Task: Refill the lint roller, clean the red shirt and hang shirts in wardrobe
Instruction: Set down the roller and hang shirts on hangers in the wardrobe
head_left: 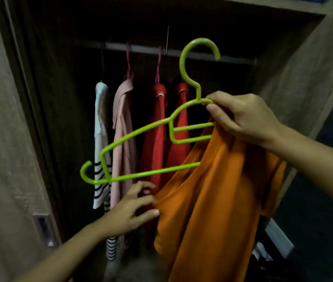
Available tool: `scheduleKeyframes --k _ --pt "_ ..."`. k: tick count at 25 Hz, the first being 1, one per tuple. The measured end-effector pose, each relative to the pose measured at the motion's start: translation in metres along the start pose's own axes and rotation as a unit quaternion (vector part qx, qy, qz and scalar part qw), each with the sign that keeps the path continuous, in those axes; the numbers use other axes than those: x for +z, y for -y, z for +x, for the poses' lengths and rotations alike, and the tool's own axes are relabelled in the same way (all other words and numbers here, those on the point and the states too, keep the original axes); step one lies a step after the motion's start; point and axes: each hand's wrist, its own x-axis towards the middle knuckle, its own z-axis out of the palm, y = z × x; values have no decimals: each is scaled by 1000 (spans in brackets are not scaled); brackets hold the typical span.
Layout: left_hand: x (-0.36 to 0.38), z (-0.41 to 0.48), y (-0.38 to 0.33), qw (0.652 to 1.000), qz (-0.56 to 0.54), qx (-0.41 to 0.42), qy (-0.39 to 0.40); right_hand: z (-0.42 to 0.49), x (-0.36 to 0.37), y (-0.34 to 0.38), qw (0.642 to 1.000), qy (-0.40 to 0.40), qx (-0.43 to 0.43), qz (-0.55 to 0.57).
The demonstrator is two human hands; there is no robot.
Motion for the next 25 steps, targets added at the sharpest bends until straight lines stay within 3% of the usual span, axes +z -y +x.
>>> scheduleKeyframes --k 5,7,13,19,21,25 --pt "-66 -21 26 988 -75 -66 -120 -41 4 -24 998 63 -15 -13" --pt "-81 -18 14 984 -87 -53 -146 -55 14 -22 997 78 -10 -5" --pt "-91 17 -48 981 21 22 -189 -40 29 12 991 63 75 93" --pt "-128 20 -47 935 156 -58 -313 -42 32 5 964 97 139 205" --pt "-145 20 -48 936 175 -70 -298 -47 36 1 944 101 188 253" --pt "-179 9 -43 981 108 -89 -134 -47 41 3 893 77 256 361"
